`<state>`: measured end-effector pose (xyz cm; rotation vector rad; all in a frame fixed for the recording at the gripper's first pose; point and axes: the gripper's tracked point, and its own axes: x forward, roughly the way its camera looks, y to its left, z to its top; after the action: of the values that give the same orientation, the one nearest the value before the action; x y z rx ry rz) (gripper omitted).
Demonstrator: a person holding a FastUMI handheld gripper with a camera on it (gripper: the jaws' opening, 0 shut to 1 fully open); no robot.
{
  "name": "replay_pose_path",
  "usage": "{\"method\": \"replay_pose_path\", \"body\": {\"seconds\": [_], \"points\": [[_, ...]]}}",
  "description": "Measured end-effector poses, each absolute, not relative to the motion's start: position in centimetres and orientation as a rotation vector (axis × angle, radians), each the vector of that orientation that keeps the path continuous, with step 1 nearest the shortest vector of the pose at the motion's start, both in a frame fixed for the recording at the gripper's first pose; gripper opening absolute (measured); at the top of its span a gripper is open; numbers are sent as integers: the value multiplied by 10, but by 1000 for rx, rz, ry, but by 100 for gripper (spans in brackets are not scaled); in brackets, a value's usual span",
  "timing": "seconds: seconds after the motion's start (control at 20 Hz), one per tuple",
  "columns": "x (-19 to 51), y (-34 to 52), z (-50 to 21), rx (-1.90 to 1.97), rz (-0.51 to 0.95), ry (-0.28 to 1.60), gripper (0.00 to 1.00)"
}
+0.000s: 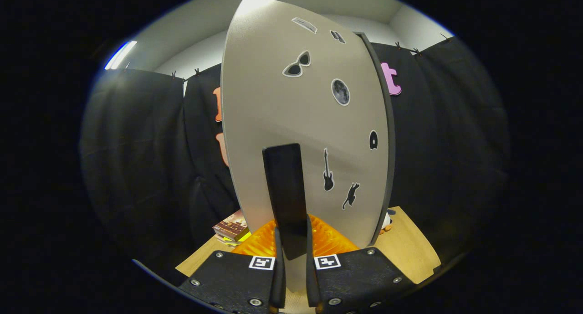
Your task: Open the shoe cabinet door, grab the shoes and put them into the shoe cabinet, then close the shoe cabinet door.
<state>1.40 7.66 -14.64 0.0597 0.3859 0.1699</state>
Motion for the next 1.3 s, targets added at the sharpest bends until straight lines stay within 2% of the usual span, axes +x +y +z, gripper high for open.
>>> {"method": "replay_pose_path", "body": {"seconds": [0.75,0.85,0.95,1.3], "points": [[-4,-8,-145,94,-106,392,16],[-3,-32,-145,49,-147,378,11],[-5,-42,-148,81,-144,384,6],[-4,-43,-147,98,-131,368,6]]}}
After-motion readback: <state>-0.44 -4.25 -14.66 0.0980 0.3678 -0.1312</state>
